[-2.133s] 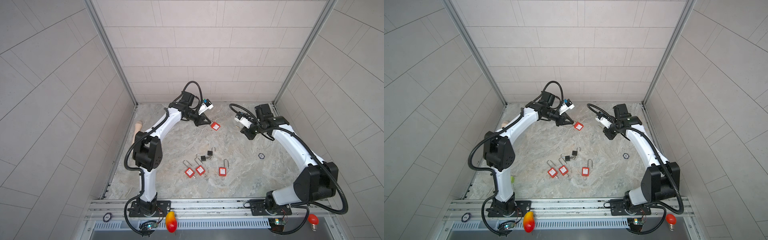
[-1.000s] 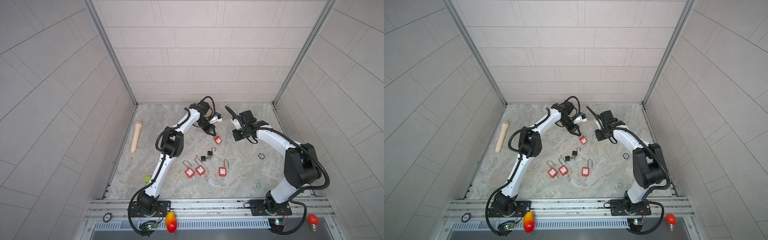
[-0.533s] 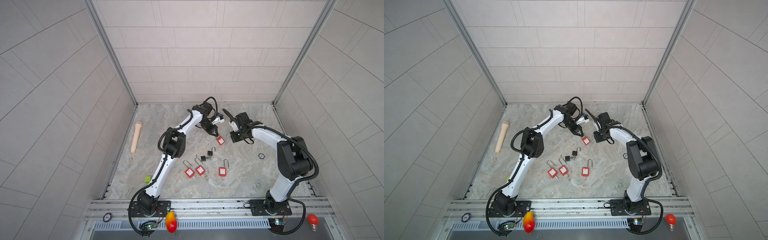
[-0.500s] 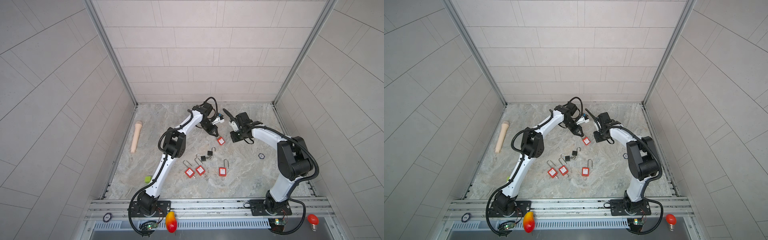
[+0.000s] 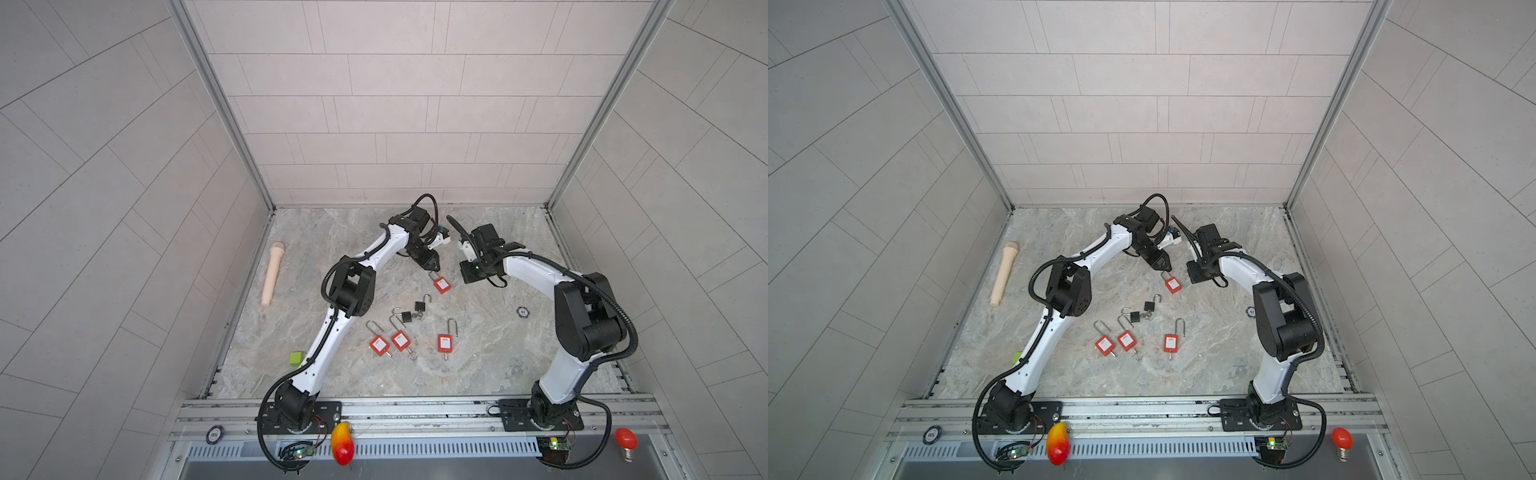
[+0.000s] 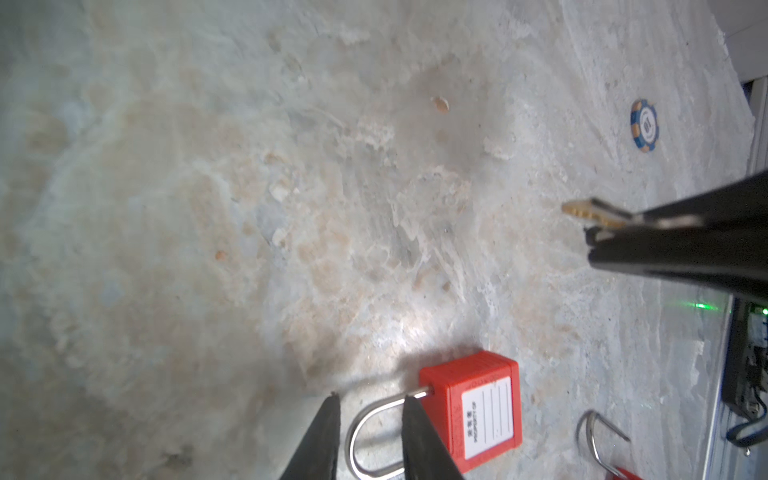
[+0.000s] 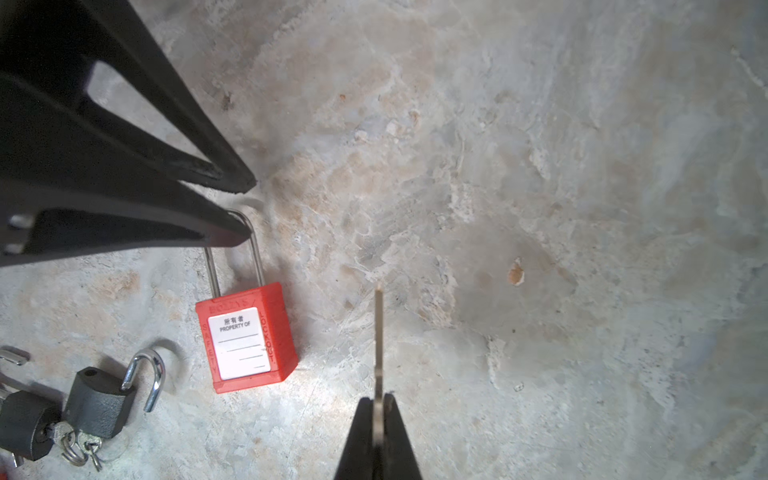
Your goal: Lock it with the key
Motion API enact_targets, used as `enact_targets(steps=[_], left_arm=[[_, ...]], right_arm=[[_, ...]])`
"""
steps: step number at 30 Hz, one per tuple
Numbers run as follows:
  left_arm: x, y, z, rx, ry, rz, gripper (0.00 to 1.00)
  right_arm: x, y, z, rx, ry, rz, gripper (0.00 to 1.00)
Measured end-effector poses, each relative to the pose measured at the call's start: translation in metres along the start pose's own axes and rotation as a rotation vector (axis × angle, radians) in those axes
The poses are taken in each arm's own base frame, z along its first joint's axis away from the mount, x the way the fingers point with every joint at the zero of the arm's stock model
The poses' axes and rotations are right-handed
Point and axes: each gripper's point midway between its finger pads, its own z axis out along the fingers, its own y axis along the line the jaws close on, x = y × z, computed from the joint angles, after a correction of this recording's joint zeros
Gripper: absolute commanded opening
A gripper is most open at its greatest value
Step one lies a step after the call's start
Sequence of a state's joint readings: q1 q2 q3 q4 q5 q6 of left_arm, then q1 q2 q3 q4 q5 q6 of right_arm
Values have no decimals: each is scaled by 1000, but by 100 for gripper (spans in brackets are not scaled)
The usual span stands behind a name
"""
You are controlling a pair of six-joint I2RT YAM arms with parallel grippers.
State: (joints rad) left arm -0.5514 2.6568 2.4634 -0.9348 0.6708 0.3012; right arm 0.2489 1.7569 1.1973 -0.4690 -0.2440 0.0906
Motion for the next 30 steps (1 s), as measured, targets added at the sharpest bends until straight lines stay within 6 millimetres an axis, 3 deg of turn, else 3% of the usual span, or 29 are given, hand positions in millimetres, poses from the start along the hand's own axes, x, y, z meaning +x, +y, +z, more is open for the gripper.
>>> enact_targets(steps=[4, 8, 10, 16, 18, 20, 30], left_arm=[[-7, 10, -1, -28, -42, -17, 35], [-12, 19, -17, -62, -107, -67, 36], [-14, 24, -36, -85, -154, -97, 36], [-21, 39, -126, -178, -354, -157, 37], [-16, 44, -152, -212, -410, -172, 37], [-6, 44, -166, -232, -442, -190, 37], [56, 36, -152, -248, -386, -280, 37]], right_arm=[[0, 3, 1, -17, 2, 3, 0], [5, 5, 7, -35, 22, 8, 0], [8, 6, 12, -43, 37, 9, 0], [15, 14, 29, -59, 98, 1, 0], [14, 15, 32, -60, 104, -2, 0], [12, 16, 32, -63, 105, -3, 0], [13, 17, 45, -61, 145, 0, 9]])
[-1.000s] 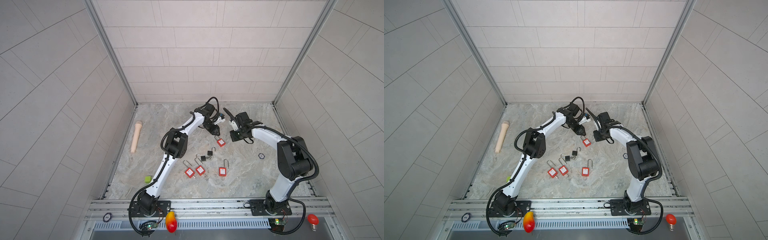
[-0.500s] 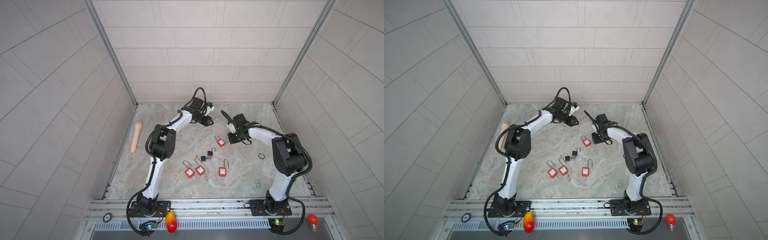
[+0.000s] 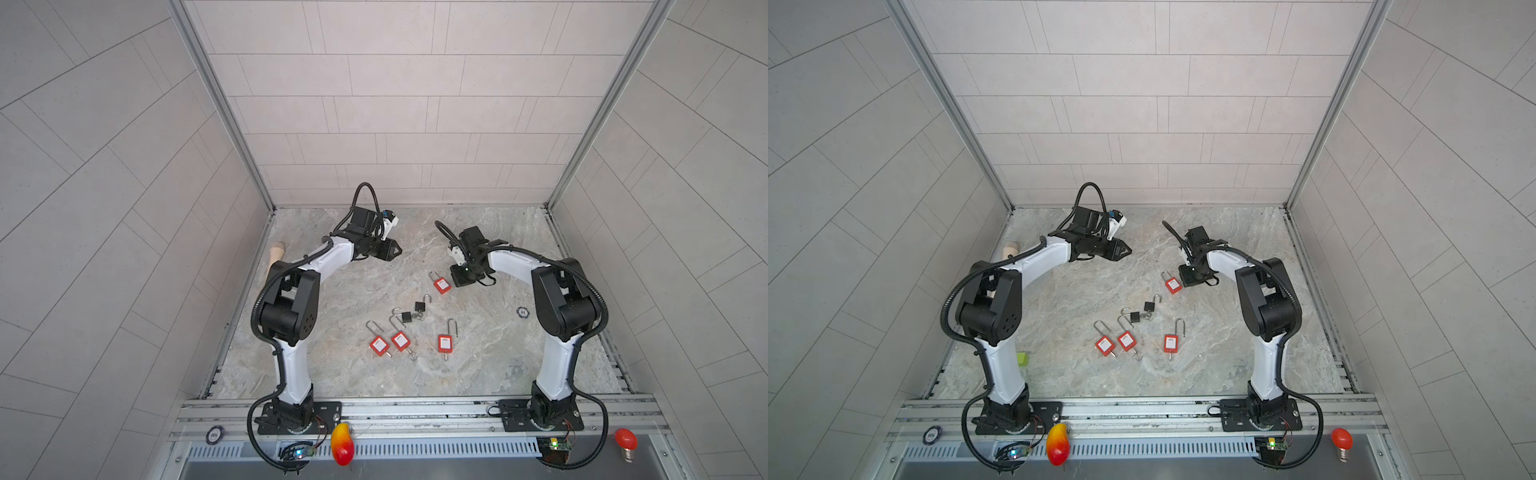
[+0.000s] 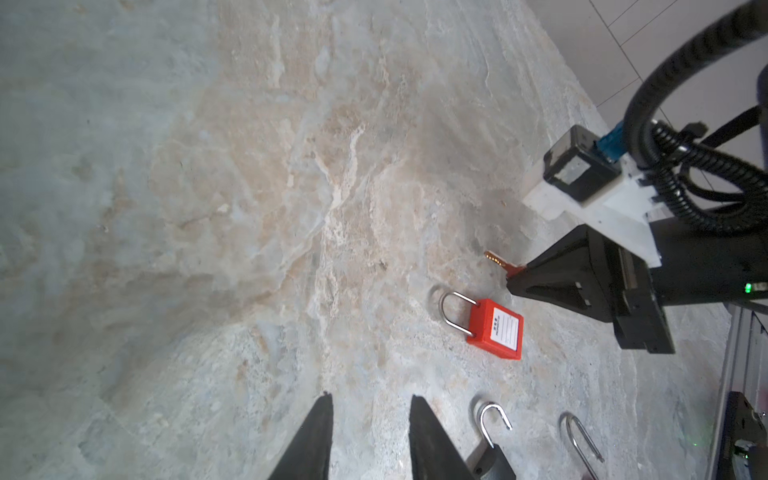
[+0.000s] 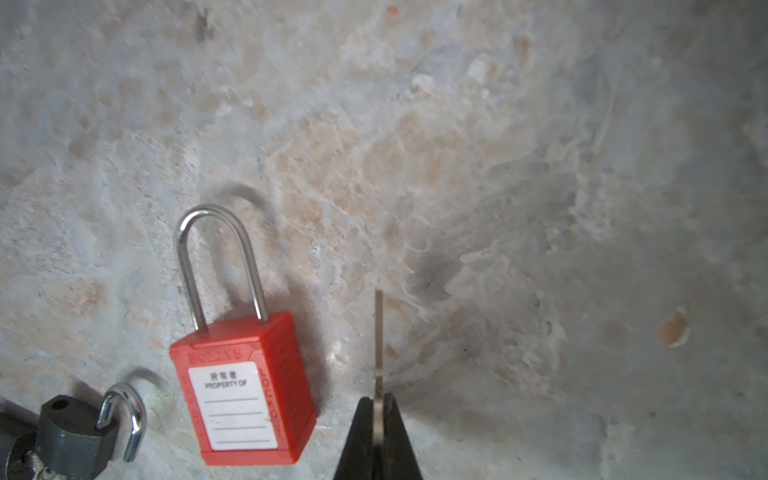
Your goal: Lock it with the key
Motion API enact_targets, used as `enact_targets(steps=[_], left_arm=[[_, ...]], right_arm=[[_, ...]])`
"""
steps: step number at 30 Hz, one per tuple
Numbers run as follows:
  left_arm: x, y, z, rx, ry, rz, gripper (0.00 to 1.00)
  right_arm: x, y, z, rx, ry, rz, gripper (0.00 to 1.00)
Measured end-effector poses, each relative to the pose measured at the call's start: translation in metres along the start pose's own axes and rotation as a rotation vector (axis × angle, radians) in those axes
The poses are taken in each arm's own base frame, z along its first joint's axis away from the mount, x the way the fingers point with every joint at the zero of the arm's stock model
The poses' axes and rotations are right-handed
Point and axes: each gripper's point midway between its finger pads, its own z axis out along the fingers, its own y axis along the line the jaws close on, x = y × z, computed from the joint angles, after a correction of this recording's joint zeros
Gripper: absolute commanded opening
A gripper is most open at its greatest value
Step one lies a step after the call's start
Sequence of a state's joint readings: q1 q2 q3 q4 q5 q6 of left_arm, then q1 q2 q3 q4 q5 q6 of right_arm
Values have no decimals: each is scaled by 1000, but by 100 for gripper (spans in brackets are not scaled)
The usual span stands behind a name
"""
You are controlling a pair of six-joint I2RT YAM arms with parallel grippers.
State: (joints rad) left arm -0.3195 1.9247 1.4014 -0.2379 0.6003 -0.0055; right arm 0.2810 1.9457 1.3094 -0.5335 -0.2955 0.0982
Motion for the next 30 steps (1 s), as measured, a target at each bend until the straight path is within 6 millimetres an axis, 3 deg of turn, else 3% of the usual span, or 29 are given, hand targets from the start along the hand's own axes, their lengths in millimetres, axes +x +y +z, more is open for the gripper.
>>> enact_targets(steps=[10, 14, 21, 30], left_arm=[[-3, -2, -33, -35, -40, 19, 37], [-2, -6, -43, -44, -43, 37, 37], [19, -5, -49, -56, 13, 40, 37], [31, -6, -57, -65, 59, 57, 37]], right_arm=[[-18, 1, -7, 21, -32, -17, 32], [-22, 0, -5, 35, -28, -31, 33], [-20, -9, -2, 94, 9, -46, 33], [-20, -20, -5, 177, 21, -68, 34]])
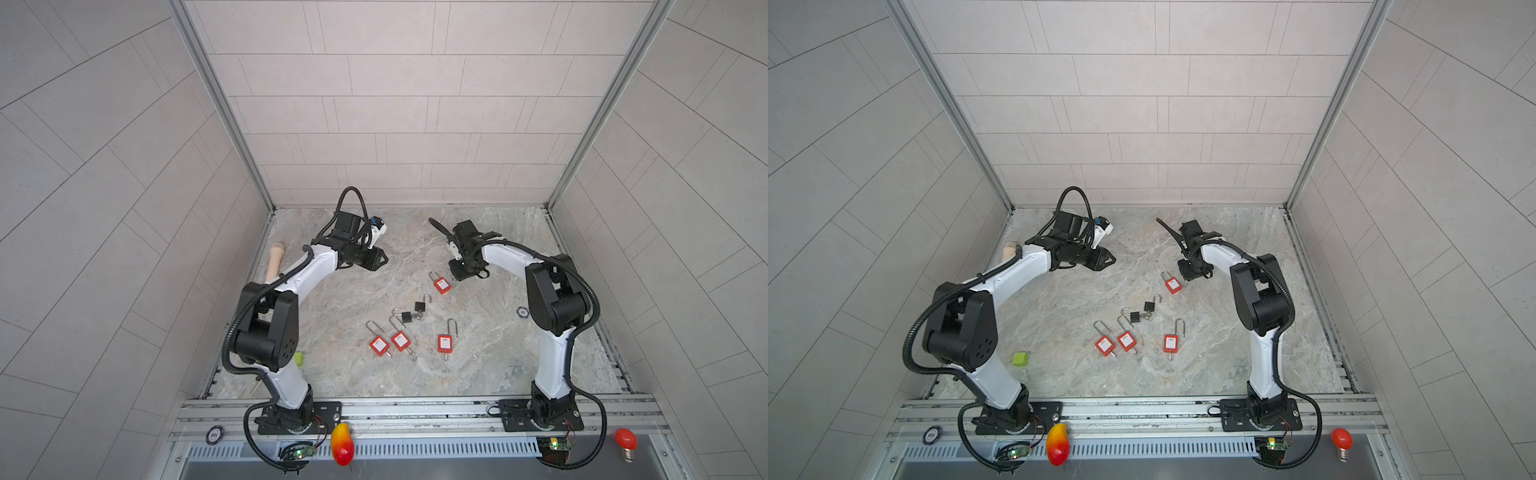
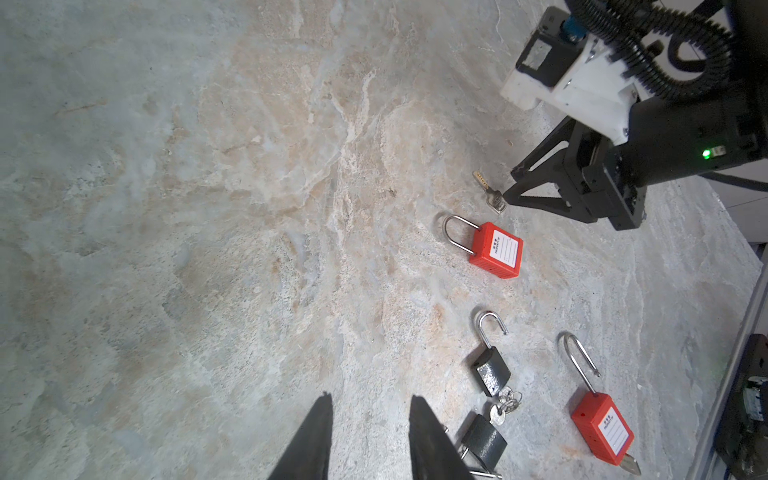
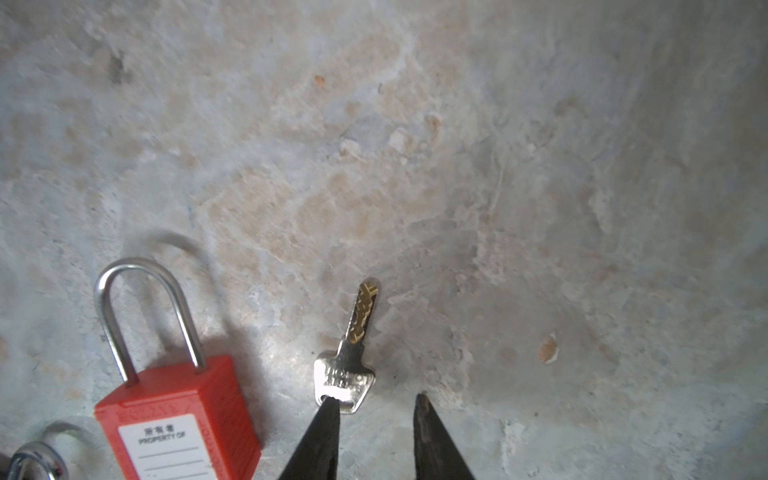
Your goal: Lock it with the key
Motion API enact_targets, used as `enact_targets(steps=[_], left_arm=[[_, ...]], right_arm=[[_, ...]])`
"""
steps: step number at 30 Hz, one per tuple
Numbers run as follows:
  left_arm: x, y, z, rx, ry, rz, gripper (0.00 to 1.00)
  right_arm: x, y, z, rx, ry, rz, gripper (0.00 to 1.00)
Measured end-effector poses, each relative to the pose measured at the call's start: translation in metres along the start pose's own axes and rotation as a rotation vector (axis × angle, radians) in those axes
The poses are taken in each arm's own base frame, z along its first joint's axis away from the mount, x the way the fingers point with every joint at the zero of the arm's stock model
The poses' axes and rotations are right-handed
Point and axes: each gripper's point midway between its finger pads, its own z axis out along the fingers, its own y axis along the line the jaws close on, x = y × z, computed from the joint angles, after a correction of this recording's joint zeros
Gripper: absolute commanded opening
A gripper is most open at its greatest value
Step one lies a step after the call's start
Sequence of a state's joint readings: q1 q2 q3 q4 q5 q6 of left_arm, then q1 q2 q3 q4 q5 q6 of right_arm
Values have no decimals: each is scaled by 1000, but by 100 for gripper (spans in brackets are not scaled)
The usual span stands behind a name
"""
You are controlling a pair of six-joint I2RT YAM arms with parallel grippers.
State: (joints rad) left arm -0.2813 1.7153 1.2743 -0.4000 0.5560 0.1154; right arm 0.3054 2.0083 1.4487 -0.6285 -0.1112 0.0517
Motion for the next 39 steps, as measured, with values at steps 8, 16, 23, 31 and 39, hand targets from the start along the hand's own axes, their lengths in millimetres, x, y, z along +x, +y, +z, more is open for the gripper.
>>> enact_targets(steps=[8, 16, 23, 31, 39], left_arm=[[3, 1, -5, -4, 8, 7, 37], [5, -1, -9, -4, 3, 7, 37], [11, -1, -10, -2, 14, 8, 37], [12, -3, -15, -4, 16, 22, 37], [15, -4, -19, -7, 24, 26, 37]], right_arm=[[-4, 27, -14, 30, -26, -109, 46], [-10, 64, -35, 29, -86, -157, 65], [-8, 74, -22, 31, -77, -109, 76], [1, 66, 8, 87, -27, -39, 75], [-12, 55, 8, 166, -66, 42, 74]])
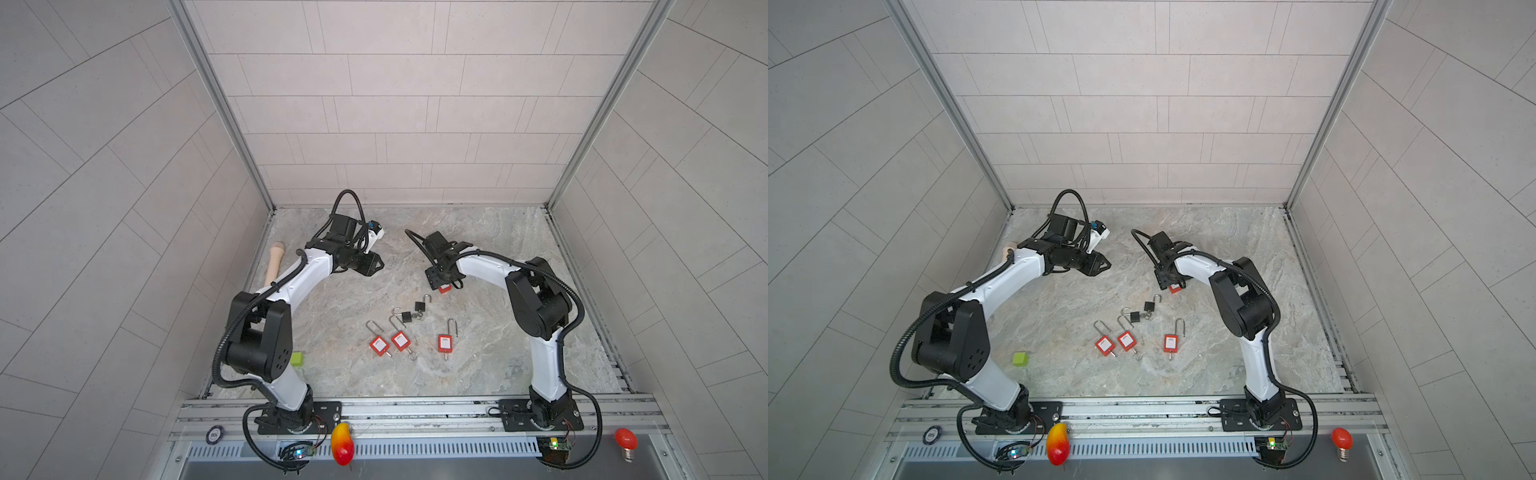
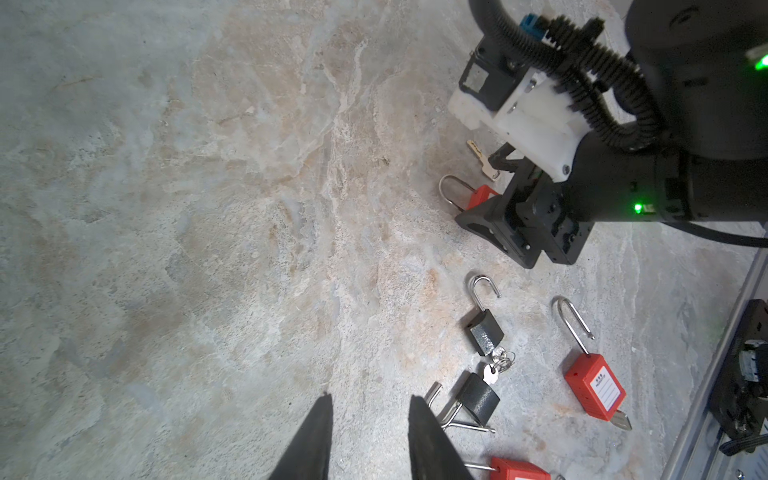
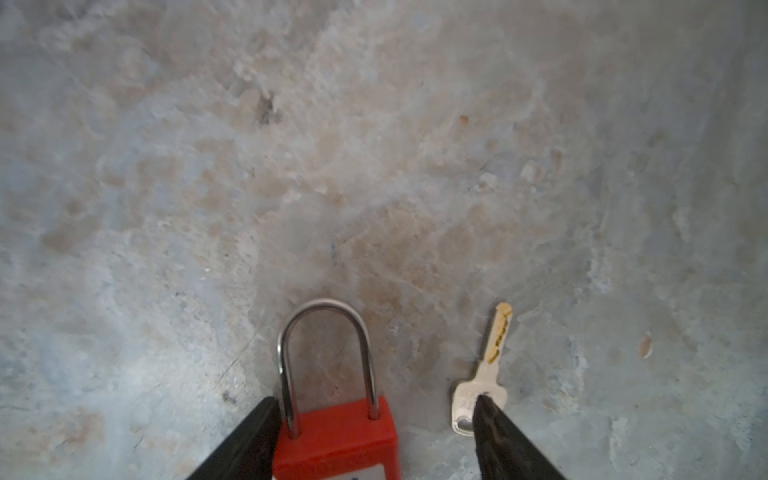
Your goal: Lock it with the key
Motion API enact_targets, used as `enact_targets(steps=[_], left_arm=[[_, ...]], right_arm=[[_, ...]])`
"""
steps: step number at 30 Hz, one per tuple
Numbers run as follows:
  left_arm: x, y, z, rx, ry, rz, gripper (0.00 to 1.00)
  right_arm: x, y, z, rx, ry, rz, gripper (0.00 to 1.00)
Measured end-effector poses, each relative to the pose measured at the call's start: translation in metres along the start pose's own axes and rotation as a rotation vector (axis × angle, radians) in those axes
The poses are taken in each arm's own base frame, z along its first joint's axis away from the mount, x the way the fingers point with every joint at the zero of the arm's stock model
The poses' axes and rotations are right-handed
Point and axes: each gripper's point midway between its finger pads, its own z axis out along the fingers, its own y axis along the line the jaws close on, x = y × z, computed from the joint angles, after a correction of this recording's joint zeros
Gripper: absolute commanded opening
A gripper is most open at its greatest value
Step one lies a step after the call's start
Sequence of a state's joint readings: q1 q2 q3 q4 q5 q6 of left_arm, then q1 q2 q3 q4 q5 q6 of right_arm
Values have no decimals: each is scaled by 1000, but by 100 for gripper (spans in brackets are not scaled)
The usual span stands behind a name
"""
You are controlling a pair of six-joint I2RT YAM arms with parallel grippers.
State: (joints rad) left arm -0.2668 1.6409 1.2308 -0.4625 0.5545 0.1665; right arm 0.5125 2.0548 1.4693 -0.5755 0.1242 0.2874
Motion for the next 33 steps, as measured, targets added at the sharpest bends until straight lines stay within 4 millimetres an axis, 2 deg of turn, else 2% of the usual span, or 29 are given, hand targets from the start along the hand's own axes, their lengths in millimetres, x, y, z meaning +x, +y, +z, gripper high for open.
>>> enact_targets(steps=[6, 19, 22, 27, 30, 33], left_arm=[[3, 2, 0, -2, 8, -2, 37], [3, -2, -9, -3, -9, 5, 37], [5, -3, -10, -2, -20, -1, 37], [9, -5, -12, -11, -49, -33, 37], [8, -4, -13, -17, -78, -53, 37], [6, -4, -15, -22, -102, -64, 37]], right_arm=[[-13, -4, 3, 36, -26, 60, 73], [-15, -7, -1, 52, -38, 104, 72], [-17, -7, -13, 55, -60, 112, 71], [-12, 1, -50, 50, -105, 109, 71], [3, 11, -73, 36, -117, 103, 71], [28, 20, -91, 18, -105, 102, 72]])
